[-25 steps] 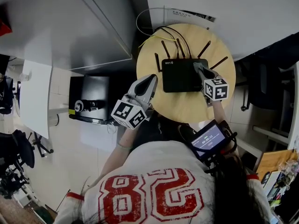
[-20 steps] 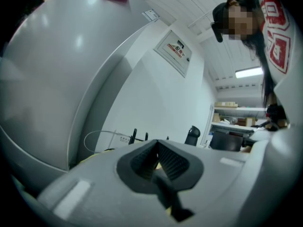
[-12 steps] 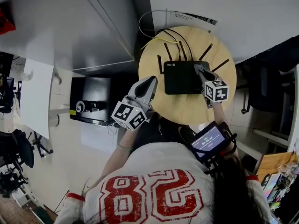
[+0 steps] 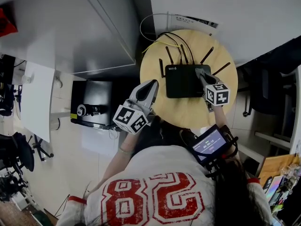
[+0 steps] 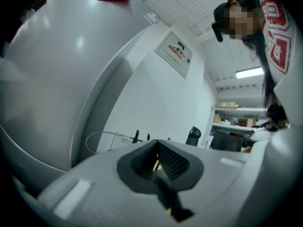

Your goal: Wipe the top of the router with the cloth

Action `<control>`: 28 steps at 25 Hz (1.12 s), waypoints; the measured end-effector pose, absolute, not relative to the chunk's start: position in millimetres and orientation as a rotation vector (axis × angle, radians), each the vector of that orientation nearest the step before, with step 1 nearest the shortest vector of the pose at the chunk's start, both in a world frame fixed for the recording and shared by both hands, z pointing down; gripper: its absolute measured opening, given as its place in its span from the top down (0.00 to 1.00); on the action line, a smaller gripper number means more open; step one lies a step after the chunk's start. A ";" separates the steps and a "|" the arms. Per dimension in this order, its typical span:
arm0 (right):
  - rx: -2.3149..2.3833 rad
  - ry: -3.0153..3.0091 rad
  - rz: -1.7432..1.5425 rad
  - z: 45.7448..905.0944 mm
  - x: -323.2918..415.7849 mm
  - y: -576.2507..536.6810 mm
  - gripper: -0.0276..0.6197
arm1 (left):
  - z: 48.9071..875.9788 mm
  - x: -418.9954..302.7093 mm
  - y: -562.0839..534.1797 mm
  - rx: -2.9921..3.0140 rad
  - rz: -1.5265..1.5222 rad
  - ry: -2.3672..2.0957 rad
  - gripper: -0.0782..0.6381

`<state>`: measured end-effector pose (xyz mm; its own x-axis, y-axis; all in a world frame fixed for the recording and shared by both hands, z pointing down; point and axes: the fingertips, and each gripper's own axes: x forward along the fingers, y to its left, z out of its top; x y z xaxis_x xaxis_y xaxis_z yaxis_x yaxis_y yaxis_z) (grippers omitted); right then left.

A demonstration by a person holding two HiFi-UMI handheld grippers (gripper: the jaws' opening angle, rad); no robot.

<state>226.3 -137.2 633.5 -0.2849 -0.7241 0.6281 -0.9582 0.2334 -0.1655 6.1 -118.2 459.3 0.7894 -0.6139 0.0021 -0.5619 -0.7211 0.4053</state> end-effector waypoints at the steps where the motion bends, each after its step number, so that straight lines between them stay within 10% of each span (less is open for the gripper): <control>1: 1.545 -2.090 0.748 633.7 226.4 -137.1 0.89 | 459.0 6.2 -118.4 2.592 -0.186 -0.888 0.89; 28: 1.518 -2.042 0.752 647.8 235.5 -155.2 0.89 | 454.9 -6.3 -128.0 2.550 -0.145 -0.959 0.90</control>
